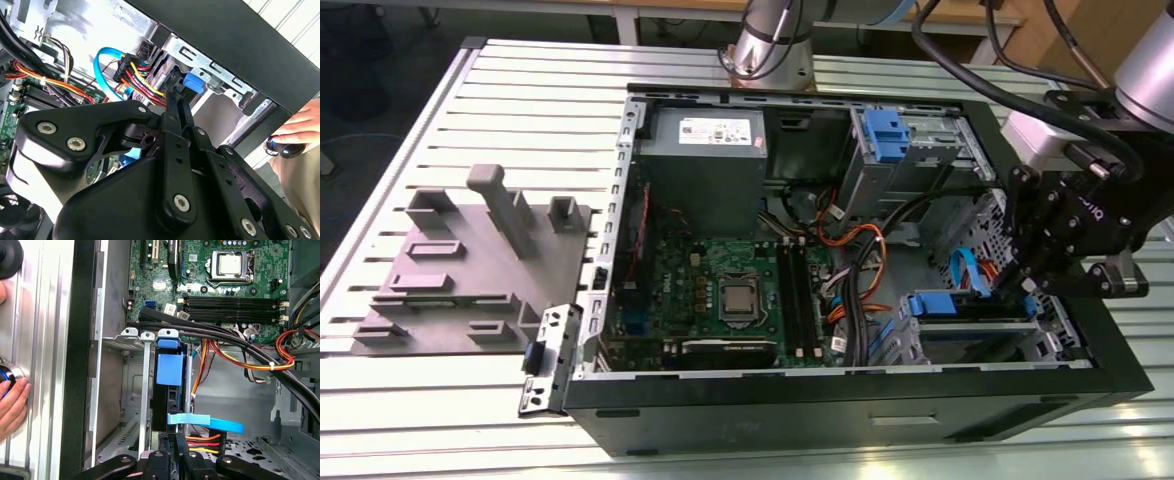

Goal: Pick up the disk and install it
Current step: 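Insert the second disk wire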

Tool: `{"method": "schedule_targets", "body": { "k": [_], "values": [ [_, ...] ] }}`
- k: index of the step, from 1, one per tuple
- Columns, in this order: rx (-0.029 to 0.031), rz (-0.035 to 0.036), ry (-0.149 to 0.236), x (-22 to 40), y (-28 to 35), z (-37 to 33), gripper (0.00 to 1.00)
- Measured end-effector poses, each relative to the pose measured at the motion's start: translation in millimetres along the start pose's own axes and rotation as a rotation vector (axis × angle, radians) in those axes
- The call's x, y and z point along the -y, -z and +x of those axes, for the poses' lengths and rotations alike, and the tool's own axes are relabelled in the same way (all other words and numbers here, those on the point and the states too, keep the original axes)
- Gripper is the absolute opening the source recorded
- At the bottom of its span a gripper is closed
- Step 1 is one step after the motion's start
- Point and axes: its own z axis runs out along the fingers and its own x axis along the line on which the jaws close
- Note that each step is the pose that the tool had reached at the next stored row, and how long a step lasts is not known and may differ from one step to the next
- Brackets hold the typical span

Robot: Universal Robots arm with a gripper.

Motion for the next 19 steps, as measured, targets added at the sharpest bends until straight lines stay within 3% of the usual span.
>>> {"method": "schedule_targets", "body": {
  "k": [19],
  "values": [
    [0.0,0.0,0.0,-1.7,-2.7,-0.4,0.16]
  ]
}}
